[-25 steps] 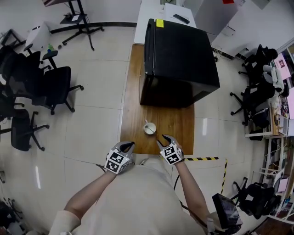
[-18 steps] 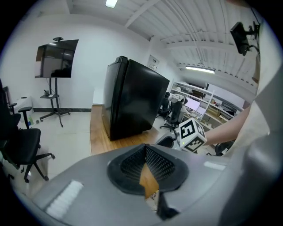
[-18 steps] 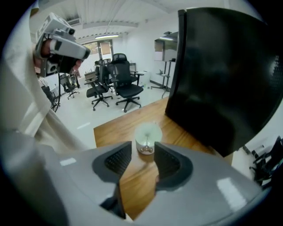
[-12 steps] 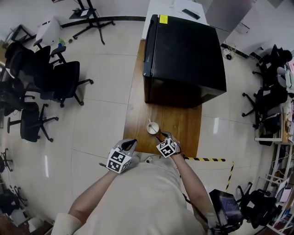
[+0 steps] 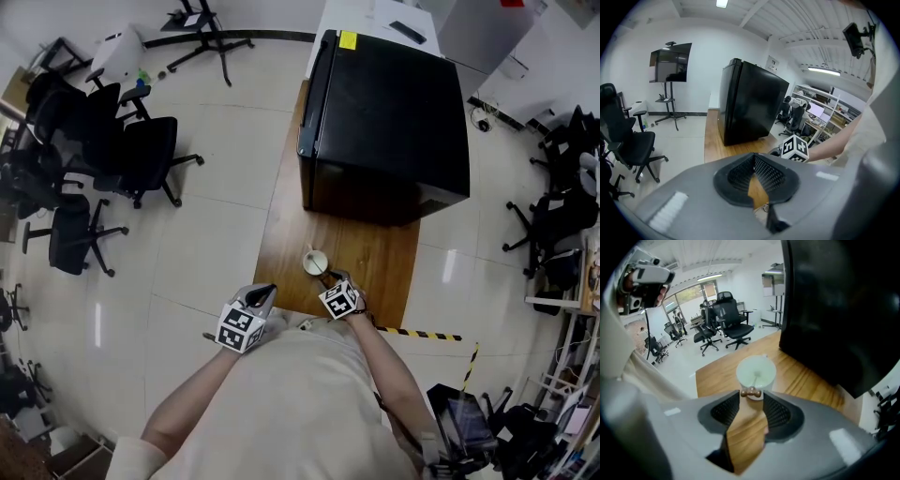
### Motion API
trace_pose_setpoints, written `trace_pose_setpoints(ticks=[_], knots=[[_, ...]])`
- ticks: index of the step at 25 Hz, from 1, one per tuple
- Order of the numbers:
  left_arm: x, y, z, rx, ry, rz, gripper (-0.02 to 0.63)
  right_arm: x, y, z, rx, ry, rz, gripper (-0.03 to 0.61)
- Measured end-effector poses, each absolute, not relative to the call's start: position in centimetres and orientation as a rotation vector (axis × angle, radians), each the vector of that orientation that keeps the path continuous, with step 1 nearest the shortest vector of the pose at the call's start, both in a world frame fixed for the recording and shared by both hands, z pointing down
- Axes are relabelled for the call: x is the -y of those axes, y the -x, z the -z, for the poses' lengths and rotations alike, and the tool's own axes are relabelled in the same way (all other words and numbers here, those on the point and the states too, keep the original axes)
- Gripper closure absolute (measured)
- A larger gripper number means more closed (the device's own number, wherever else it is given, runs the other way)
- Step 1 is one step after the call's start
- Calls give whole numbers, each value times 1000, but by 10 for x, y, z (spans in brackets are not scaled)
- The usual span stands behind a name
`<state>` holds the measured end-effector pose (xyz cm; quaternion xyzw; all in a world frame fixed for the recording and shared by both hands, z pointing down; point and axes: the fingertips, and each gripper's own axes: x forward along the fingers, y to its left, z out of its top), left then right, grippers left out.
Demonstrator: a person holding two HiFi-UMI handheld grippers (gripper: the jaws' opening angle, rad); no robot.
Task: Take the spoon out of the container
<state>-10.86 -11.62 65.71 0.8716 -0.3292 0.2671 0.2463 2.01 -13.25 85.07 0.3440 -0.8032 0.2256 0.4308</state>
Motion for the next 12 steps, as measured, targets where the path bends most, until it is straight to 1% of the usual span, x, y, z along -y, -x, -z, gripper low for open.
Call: trace_pose_setpoints(ticks=[3, 12], knots=[[117, 103, -657, 906, -2379, -723, 611, 134, -23, -852, 2014, -873, -584, 445], [121, 100, -655, 959, -2367, -692, 611, 141, -23, -834, 2060, -843, -528, 448]])
